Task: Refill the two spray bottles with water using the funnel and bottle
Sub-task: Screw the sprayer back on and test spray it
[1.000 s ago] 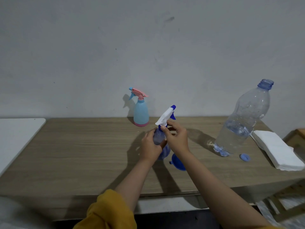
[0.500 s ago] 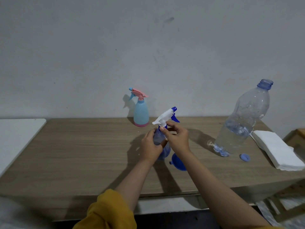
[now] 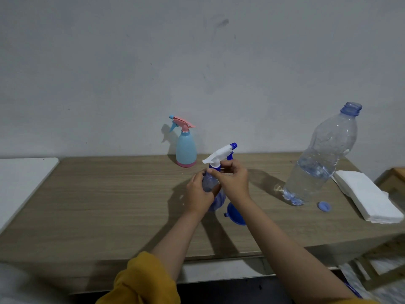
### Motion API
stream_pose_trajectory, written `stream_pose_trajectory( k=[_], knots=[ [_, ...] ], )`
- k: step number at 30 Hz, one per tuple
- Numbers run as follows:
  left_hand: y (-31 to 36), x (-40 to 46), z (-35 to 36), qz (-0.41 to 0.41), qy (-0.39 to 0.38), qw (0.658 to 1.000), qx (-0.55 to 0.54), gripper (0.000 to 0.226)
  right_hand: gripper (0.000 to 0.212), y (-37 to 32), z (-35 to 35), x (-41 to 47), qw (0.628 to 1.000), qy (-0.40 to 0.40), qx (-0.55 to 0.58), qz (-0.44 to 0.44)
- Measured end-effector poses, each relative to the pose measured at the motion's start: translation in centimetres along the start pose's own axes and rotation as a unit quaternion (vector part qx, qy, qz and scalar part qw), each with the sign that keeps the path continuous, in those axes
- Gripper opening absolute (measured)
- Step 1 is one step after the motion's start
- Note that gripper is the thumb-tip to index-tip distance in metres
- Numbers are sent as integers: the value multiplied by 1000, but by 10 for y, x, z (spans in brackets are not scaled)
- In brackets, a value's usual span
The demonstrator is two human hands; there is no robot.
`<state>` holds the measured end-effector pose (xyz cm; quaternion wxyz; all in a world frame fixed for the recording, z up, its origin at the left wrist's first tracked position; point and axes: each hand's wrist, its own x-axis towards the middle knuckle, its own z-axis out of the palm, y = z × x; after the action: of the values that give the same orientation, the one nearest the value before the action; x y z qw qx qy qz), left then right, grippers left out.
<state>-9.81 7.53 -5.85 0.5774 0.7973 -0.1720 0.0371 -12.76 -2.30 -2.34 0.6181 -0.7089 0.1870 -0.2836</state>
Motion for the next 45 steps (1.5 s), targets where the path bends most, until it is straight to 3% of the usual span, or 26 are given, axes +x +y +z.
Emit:
stream_pose_trajectory(
  k=[4, 7, 14, 17, 20, 27, 32, 37, 42, 45],
  knots=[
    [4, -2, -1, -3, 1, 1000, 12, 43, 37, -1, 5, -4, 1000, 10, 2, -17],
    [4, -2, -3, -7, -7, 1000, -1, 47, 25, 0, 3, -5, 997, -16, -30, -67],
    [7, -4, -3, -6, -6, 1000, 6, 47, 35, 1, 4, -1, 1000, 19, -14, -3],
    [8, -4, -4, -10, -7, 1000, 12, 45, 38, 1, 5, -3, 999, 2, -34, -33],
    [10, -4, -5, 2, -4, 1000, 17, 48, 27, 3, 3, -3, 996, -19, -57, -65],
    [9, -5, -4, -6, -7, 1000, 17, 45, 37, 1, 3, -5, 1000, 6, -20, -21],
    [10, -5, -6, 6, -5, 1000, 29, 46, 23, 2, 3, -4, 997, -26, -45, -63],
    [8, -5, -2, -4, 6, 1000, 8, 37, 35, 1, 3, -6, 999, -3, -36, -27],
    [7, -4, -3, -7, -12, 1000, 22, 51, 23, 2, 1, -9, 999, 19, -5, -30],
    [9, -4, -4, 0, -11, 1000, 21, 49, 30, 3, 3, -9, 999, 29, 8, -12]
  ],
)
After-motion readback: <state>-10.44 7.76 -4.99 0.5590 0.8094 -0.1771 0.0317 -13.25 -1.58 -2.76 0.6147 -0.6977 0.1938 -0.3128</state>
